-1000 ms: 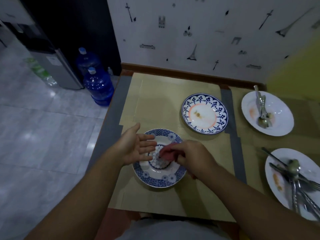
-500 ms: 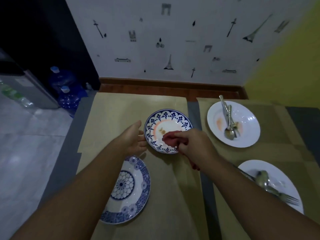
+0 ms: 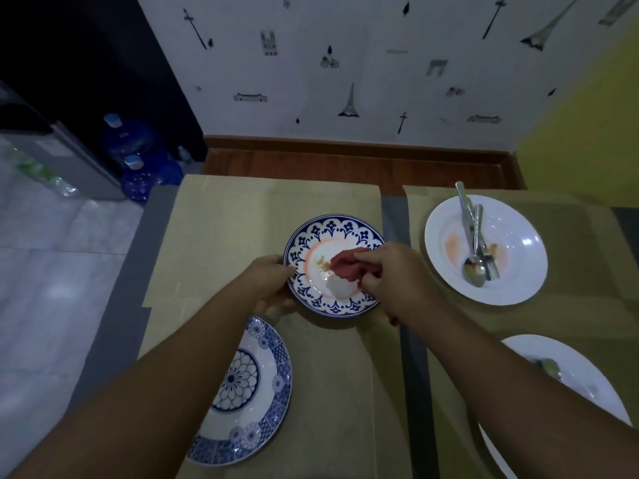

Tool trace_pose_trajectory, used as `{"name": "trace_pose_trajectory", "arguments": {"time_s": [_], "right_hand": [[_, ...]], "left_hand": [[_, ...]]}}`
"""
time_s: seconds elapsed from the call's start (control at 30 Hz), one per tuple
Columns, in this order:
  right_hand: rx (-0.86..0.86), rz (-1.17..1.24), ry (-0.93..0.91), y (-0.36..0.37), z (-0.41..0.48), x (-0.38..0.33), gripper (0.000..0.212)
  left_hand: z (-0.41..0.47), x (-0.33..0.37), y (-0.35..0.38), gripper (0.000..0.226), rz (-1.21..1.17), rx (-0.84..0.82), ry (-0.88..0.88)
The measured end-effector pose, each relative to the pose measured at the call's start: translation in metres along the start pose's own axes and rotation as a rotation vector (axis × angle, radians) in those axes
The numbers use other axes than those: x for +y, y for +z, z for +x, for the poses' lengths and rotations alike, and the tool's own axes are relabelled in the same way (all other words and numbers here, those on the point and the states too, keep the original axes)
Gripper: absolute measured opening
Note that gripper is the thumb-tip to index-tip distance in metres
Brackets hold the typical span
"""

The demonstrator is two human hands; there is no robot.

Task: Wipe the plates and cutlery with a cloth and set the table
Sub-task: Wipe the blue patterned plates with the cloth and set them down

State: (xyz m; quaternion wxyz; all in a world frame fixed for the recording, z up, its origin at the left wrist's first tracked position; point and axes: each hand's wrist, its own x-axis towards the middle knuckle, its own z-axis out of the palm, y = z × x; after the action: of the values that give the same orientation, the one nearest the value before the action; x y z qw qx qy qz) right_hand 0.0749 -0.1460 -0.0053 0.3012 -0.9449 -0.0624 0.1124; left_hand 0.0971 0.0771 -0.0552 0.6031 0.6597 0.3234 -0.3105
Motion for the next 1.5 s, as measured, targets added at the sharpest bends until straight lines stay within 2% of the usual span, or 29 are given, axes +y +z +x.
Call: {"name": "trace_pose_trajectory", "arguments": {"time_s": [0.13, 0.27, 0.4, 0.5, 0.67, 0.83, 0.93, 1.03, 1.17, 1.27, 1.4, 1.47, 1.5], "right_hand": [[0.008, -0.026, 0.006, -0.002, -0.002, -0.002, 0.043], [0.019, -0.030, -0.005, -0.008, -0.004, -0.014, 0.040], [0.076, -0.161, 0.011, 0.004, -0.005, -0.023, 0.037], [0.016, -0.253, 0.023, 0.019, -0.015, -0.036, 0.042], [-0.119, -0.254, -0.308, 0.035, -0.046, -0.059, 0.039], [-0.337, -0.334, -0.409, 0.037, -0.089, -0.047, 0.061], [-0.282, -0.486, -0.569, 0.044, -0.098, -0.044, 0.075], [-0.190, -0.500, -0.623, 0.050, -0.094, -0.051, 0.070], [-0.051, -0.352, -0.558, 0.040, -0.077, -0.061, 0.037], [0.053, -0.236, -0.400, 0.020, -0.073, -0.059, 0.029], [0.029, -0.458, -0.224, 0.027, -0.102, -0.036, 0.031], [-0.053, -0.373, -0.179, 0.042, -0.116, -0.042, 0.029], [-0.105, -0.256, -0.144, 0.047, -0.120, -0.049, 0.027]], "left_hand": [[-0.005, -0.008, -0.002, 0.027, 0.010, -0.028, 0.053], [-0.027, -0.015, -0.005, 0.025, 0.007, -0.071, 0.142], [-0.055, -0.025, -0.009, 0.026, -0.017, -0.135, 0.245], [-0.075, -0.032, -0.011, 0.026, 0.004, -0.150, 0.326], [-0.094, -0.043, -0.017, 0.026, 0.057, -0.157, 0.391], [-0.110, -0.053, -0.028, 0.024, -0.009, -0.179, 0.373], [-0.116, -0.060, -0.030, 0.025, -0.017, -0.189, 0.359], [-0.122, -0.063, -0.033, 0.024, -0.021, -0.199, 0.347], [-0.125, -0.067, -0.038, 0.023, -0.009, -0.196, 0.354], [-0.126, -0.071, -0.039, 0.024, -0.033, -0.166, 0.346], [-0.126, -0.073, -0.039, 0.025, -0.074, -0.120, 0.343], [-0.126, -0.075, -0.036, 0.024, -0.071, -0.137, 0.338], [-0.128, -0.075, -0.034, 0.022, -0.069, -0.153, 0.335]]}}
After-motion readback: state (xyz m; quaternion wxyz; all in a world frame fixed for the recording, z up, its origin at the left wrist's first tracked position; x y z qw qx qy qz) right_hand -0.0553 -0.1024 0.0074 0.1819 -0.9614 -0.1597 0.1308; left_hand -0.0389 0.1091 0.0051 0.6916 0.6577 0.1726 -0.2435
